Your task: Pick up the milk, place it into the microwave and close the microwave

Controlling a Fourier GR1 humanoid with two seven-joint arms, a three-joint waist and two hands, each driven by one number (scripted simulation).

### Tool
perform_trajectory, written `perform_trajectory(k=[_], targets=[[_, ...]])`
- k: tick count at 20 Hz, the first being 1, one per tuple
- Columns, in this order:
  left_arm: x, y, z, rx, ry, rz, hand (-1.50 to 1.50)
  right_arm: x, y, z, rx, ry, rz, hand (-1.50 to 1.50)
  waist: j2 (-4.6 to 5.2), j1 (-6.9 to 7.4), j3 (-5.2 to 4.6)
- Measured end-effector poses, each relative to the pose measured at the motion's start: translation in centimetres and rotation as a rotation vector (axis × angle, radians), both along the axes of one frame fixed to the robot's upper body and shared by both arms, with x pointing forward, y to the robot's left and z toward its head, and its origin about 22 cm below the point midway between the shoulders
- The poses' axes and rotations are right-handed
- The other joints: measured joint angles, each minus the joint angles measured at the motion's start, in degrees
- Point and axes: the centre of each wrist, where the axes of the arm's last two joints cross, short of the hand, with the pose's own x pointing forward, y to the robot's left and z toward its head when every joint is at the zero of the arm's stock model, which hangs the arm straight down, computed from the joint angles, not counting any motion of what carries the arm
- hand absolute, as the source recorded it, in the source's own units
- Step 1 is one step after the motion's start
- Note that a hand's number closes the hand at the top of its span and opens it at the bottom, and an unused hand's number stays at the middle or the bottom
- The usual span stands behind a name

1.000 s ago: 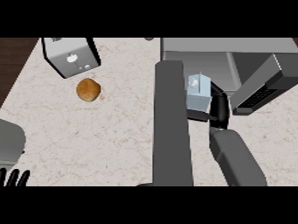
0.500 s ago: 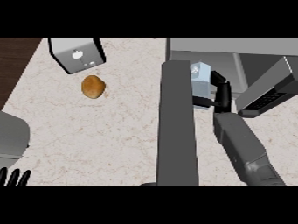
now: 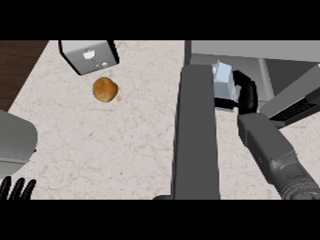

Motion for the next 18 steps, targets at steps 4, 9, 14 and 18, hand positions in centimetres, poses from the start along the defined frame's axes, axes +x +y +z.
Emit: perform_trajectory(k=[4,9,14,18], targets=[[0.5,-0.1,0.2,-0.003,-0.002,-0.018,-1.5,0.6,-0.9,0.8,-0.092,-0.036,-0.02,1.5,0.41,0.63,0.04],[0.9,-0.2,-0.1,-0.012,-0.005,-0.027,-1.5,1.4,-1.4,2.1,-0.106,-0.08,-0.051,1.5,0.82,1.35,0.1],[1.2,0.3,-0.3,-0.006,-0.004,-0.02,-1.5,2.3,-1.4,3.5,-0.071,-0.146,-0.082,1.5,1.09,1.82,0.13],[1.4,0.1,-0.4,-0.007,0.0,-0.033,-1.5,2.8,-2.1,4.5,-0.131,-0.179,-0.144,1.5,1.39,2.54,0.11]])
